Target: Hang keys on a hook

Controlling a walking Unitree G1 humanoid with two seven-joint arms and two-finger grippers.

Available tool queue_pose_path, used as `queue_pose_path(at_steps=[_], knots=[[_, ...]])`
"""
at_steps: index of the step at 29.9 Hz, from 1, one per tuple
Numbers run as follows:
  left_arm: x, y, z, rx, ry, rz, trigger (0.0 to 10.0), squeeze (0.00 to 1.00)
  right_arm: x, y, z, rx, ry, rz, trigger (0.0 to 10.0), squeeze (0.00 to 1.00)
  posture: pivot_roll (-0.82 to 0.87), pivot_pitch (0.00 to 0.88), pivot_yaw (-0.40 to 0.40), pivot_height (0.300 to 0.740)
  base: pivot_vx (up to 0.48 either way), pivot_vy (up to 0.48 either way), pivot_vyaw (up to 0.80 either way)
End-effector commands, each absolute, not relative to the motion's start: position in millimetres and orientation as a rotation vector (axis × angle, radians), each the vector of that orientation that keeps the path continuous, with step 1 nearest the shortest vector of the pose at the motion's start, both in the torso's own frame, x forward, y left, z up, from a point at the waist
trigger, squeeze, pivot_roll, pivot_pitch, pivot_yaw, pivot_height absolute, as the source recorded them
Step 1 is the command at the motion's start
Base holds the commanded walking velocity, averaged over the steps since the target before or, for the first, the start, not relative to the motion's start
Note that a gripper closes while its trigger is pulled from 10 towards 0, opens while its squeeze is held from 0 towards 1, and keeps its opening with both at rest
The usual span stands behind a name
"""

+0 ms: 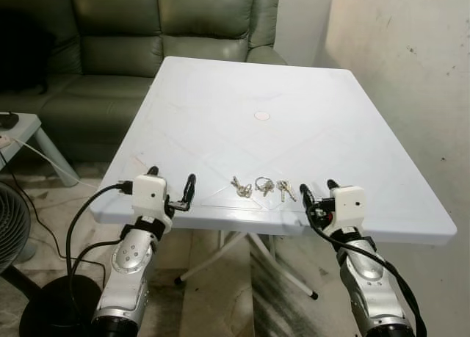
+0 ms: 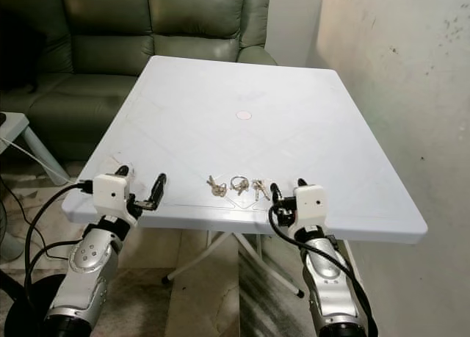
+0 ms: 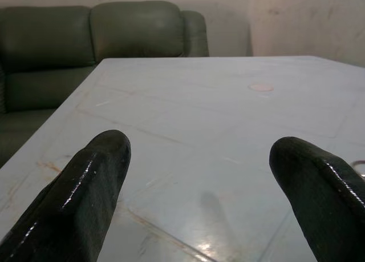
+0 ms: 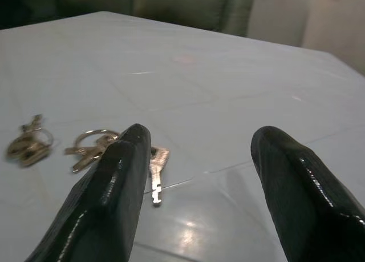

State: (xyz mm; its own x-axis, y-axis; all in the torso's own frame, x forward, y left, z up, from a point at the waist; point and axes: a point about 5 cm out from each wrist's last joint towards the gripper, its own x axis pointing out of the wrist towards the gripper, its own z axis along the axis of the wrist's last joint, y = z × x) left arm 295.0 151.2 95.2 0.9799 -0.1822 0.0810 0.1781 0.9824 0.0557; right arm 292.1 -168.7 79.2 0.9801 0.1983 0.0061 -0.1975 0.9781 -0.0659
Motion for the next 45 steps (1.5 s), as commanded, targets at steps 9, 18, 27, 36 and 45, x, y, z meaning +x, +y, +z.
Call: queue_pose_path(at_steps=[9, 18, 27, 36, 45], knots=[[297, 149, 98, 0.055, -0.1, -0.189, 10.0, 0.0, 296, -174, 81, -0.13, -0.006, 0.32, 10.0, 1.0, -0.01, 0.0, -0.041, 0.74, 0.0, 0.0, 0.0], [290, 135, 97, -0.001, -0.075, -0.309, 10.0, 0.0, 309, -180, 88, -0.193, 0.019, 0.42, 10.0, 0.0, 0.0, 0.0, -0.05, 0.74, 0.0, 0.0, 0.0], [279, 122, 96, -0.011, -0.073, -0.377, 10.0, 0.0, 330, -180, 104, -0.222, 0.012, 0.491, 10.0, 0.0, 0.01, 0.0, -0.06, 0.74, 0.0, 0.0, 0.0], [258, 108, 93, -0.012, -0.053, -0.437, 10.0, 0.0, 342, -169, 113, -0.17, 0.049, 0.63, 10.0, 0.0, 0.02, 0.008, -0.067, 0.74, 0.0, 0.0, 0.0], [248, 108, 95, -0.015, -0.032, -0.457, 10.0, 0.0, 354, -172, 117, -0.221, 0.081, 0.656, 10.0, 0.0, 0.03, 0.057, -0.067, 0.74, 0.0, 0.0, 0.0]])
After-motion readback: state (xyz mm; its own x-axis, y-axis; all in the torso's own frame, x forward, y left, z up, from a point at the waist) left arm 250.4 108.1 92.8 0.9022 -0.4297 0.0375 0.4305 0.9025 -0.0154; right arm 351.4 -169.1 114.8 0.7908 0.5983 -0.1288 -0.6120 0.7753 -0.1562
